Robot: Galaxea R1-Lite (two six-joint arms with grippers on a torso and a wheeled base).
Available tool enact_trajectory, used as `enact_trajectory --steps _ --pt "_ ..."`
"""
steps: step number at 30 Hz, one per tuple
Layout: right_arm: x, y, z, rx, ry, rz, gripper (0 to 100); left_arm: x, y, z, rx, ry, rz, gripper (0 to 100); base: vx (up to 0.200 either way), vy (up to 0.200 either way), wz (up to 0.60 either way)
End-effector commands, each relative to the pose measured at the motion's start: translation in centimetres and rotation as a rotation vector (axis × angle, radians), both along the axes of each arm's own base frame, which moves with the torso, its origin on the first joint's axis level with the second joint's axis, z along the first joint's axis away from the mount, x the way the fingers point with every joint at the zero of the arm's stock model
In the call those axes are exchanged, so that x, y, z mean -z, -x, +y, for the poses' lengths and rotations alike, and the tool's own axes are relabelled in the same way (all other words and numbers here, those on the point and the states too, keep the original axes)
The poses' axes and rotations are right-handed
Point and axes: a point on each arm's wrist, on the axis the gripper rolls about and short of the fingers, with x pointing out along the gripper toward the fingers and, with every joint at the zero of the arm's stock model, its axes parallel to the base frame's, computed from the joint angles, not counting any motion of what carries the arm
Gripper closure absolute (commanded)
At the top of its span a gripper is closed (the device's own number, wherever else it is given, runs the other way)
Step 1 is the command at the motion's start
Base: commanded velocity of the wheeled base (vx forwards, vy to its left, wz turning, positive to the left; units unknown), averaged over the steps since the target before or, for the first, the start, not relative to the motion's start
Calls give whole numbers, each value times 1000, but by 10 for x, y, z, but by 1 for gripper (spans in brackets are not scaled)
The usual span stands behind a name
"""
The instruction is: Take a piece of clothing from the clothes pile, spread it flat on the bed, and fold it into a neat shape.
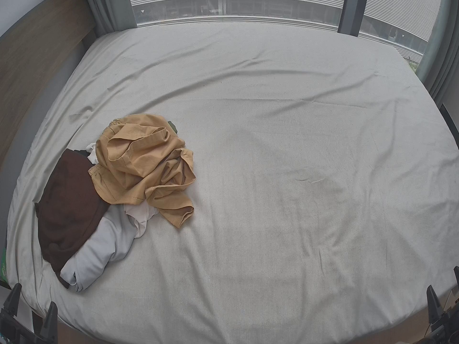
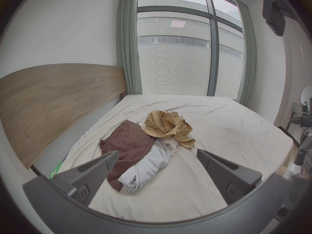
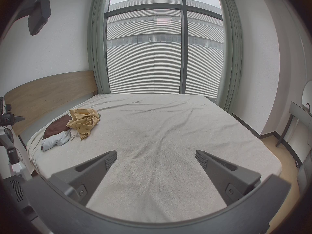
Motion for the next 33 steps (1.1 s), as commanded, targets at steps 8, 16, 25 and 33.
enact_trajectory --steps 8,16,25,33 --pt "5 -1 0 -6 4 8 0 5 0 0 0 -1 3 0 0 0 0" --pt "-11 2 0 -13 -1 -77 0 5 0 0 3 -5 3 0 0 0 0" --pt "-73 -24 2 -170 -36 -17 0 5 0 0 3 -4 3 0 0 0 0" --pt "-111 -54 7 -300 -56 9 0 5 0 0 3 -5 3 0 0 0 0"
